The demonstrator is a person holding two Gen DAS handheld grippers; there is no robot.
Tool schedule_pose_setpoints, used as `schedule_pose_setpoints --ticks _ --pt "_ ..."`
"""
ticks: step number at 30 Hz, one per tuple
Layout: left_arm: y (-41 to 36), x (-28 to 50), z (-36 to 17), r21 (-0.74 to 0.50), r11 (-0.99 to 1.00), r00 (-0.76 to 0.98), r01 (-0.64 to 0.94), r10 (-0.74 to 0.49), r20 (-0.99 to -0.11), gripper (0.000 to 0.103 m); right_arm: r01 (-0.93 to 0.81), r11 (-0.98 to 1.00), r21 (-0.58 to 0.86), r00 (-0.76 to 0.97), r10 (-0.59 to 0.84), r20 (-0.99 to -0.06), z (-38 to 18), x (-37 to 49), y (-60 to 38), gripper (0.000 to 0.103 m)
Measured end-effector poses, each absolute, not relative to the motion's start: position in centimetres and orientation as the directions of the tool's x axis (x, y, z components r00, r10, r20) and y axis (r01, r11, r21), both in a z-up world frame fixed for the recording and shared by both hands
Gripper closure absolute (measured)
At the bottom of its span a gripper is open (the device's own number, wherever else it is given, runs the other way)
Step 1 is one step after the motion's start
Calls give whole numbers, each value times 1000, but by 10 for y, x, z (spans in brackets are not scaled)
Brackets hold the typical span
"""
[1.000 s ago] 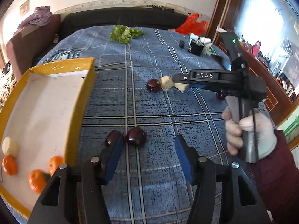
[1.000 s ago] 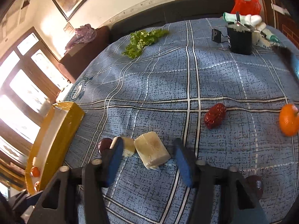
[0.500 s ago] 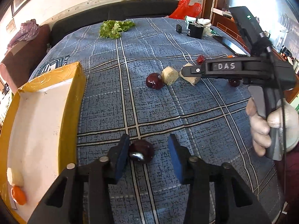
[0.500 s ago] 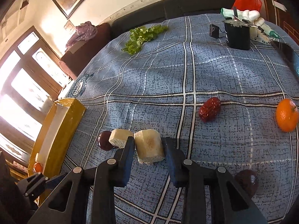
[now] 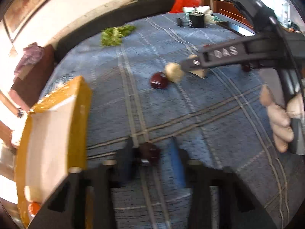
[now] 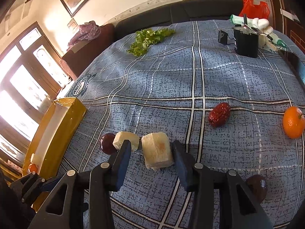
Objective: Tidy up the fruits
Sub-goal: 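Grasp the white cheese block with the right tool while the left tool reaches a dark plum, then carry the plum and cheese block into the yellow tray and open both tools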
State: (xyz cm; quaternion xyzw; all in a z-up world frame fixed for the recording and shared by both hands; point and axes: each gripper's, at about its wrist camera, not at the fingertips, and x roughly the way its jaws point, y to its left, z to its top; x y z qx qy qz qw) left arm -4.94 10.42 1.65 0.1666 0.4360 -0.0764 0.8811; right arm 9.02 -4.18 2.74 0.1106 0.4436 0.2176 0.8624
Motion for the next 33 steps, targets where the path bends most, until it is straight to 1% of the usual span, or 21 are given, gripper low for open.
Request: schedule_pose_setpoints --ticks 1,2,4,7,14,16,19,23,25,33 --pt "109 -48 19 181 943 595 281 -23 -803 77 -275 882 383 511 471 -719 27 91 -42 58" --pt "116 -49 22 127 953 589 274 -62 -805 77 -266 888 374 514 459 -725 28 91 -43 69" --pt "124 -51 28 117 964 607 239 -55 -792 77 -259 883 391 507 469 -724 27 93 -46 69" --pt "138 -59 43 54 979 634 197 -85 -769 77 -245 886 393 536 461 -707 34 91 -51 69" --pt "174 -83 79 -32 994 696 103 -95 -712 77 -239 884 401 587 461 -665 48 82 -57 69" --pt "192 -90 87 -58 997 711 57 -81 -698 77 -245 882 404 588 466 -661 50 81 -56 69" --pt "225 -105 96 -63 997 730 -41 -13 -684 77 -270 875 402 596 479 -644 56 74 -51 69" --pt "271 -123 97 -110 981 731 -160 43 -681 77 -338 866 369 606 500 -619 72 58 -31 69" --pt "285 -131 94 -115 973 727 -200 69 -683 77 -364 863 351 603 505 -618 78 49 -20 69" --pt "325 -148 70 -141 940 703 -309 126 -700 77 -548 771 324 479 607 -634 96 -3 75 68"
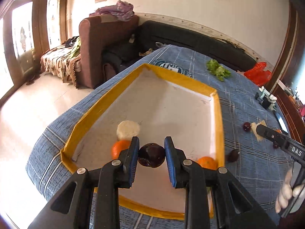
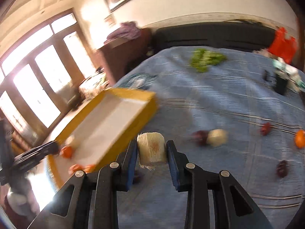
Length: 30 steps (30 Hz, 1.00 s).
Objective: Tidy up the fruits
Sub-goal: 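Carry the plum and cheese block into the yellow tray and open both tools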
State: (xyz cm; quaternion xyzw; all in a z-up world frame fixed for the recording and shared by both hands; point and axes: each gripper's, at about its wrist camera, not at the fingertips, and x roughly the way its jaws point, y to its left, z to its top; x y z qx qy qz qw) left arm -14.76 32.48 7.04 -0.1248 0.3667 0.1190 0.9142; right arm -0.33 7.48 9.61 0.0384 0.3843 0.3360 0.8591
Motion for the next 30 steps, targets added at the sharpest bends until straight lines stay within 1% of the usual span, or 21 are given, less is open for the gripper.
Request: schedule_pose_setpoints --ticks 6,12,14,15,16,18,20,22,24,26,27,30 --pt "339 -154 58 -168 926 689 -338 121 -715 76 -622 717 315 380 628 -679 87 -19 144 68" --pt "355 -163 60 -204 909 691 -363 116 -713 76 -646 700 305 319 610 -725 73 -16 196 68" --pt "360 -167 64 -208 904 692 -374 122 -711 73 -649 704 287 310 590 -745 68 -13 209 68" --pt "361 -169 65 -206 901 690 -382 130 -712 66 -651 705 281 300 579 -758 63 -11 216 68" --pt "363 -171 68 -199 897 688 -395 145 -711 55 -651 706 279 293 572 -766 60 -11 219 68" --pt "364 -174 74 -189 894 693 -407 168 -701 47 -658 702 272 275 561 -780 54 -12 228 67" --pt "362 -176 81 -167 894 696 -415 194 -691 43 -665 695 275 264 563 -783 52 -15 231 67" --pt "360 -176 85 -145 892 691 -428 220 -689 30 -667 688 285 264 576 -773 55 -18 230 67" --pt "355 -178 90 -116 888 685 -444 253 -683 26 -657 695 292 284 587 -758 63 -20 219 64" --pt "349 -179 94 -95 891 684 -445 269 -677 22 -642 706 300 311 597 -739 71 -22 205 55" --pt "345 -179 96 -82 892 681 -445 277 -678 20 -629 716 304 328 599 -731 75 -22 195 53" --pt "332 -179 100 -59 902 683 -428 280 -674 19 -588 739 329 362 604 -710 80 -24 166 51"
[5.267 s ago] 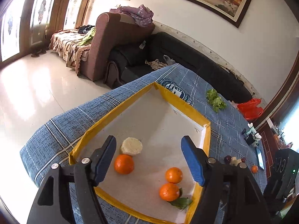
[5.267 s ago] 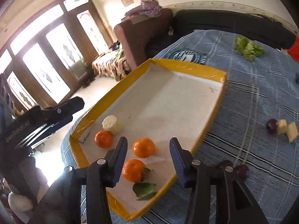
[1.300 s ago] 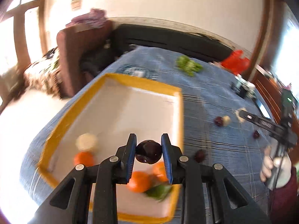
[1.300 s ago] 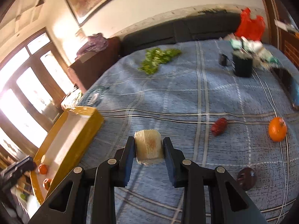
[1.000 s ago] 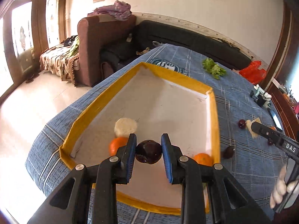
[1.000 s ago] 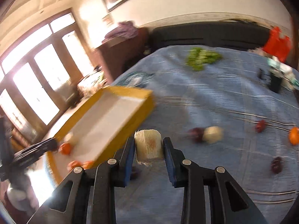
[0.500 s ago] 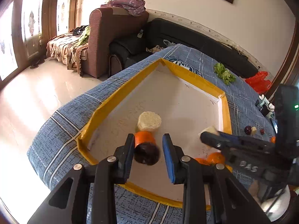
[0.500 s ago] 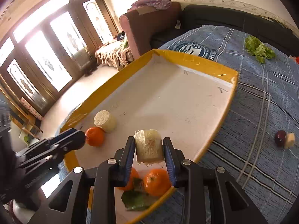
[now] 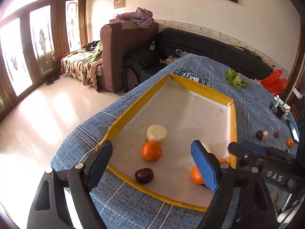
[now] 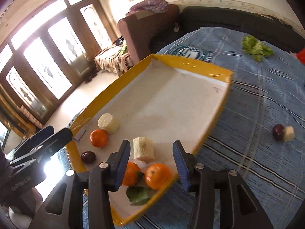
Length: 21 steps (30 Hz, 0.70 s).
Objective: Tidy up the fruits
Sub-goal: 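Carry the plum and cheese block into the yellow tray and open both tools, then grasp a dark plum with the left tool while the right tool grasps another plum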
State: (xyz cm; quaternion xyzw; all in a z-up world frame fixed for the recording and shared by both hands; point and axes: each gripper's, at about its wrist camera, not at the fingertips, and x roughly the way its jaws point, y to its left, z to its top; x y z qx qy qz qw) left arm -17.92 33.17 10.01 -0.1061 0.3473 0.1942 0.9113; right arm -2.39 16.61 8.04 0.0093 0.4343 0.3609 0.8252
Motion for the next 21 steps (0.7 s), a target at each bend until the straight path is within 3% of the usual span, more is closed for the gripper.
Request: schedule_pose_setpoints --ticks 6,12,21 --pt "304 -178 108 -42 926 699 -374 252 -670 19 -515 791 331 438 575 -691 85 -28 104 50" --pt "289 -184 118 -135 946 743 -294 137 -655 19 -398 859 323 520 501 -692 82 -22 18 50" --pt "220 -169 115 -136 989 752 -62 -43 -657 19 -159 937 311 608 341 -717 72 -1 -103 49"
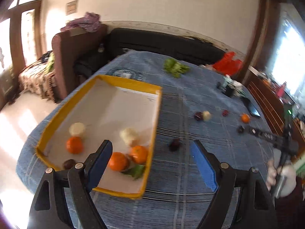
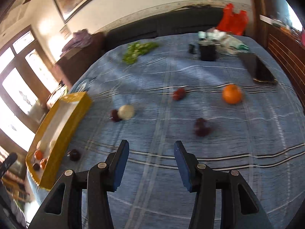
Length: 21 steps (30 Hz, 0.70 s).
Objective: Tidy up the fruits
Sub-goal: 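Grasp a dark plum with the left tool while the right tool grasps another plum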
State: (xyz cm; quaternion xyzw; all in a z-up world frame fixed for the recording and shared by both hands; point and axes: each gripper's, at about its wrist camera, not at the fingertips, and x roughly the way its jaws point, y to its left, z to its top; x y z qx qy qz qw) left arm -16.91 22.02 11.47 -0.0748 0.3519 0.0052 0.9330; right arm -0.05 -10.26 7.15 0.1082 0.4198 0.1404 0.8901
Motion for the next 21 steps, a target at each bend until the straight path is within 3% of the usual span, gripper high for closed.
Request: schedule_pose_setpoints --ticks 5,7,9,15,16,18,21 --pt "184 -165 108 -96 994 746 58 -107 -658 21 -84 948 306 634 288 -718 69 17 -129 44" --pt "176 -161 104 -93 992 735 85 -126 -666 41 -67 951 301 638 273 -720 64 25 -132 44" --pt "171 -155 97 -95 991 715 96 -135 -686 47 -62 951 304 631 273 -726 58 34 -134 45" --pt "165 -136 76 -78 993 686 84 -115 -718 47 -74 963 258 591 251 -767 30 57 -125 45" --pt "164 -130 71 -74 994 679 80 -109 -727 47 -76 965 251 605 244 -758 28 56 -126 48" --pt "164 -120 63 -63 996 665 69 -93 -741 47 -73 968 241 607 235 -759 28 54 -128 69" --pt "161 -102 51 -48 997 641 58 -74 -764 47 -79 957 280 605 269 -749 27 52 -134 74"
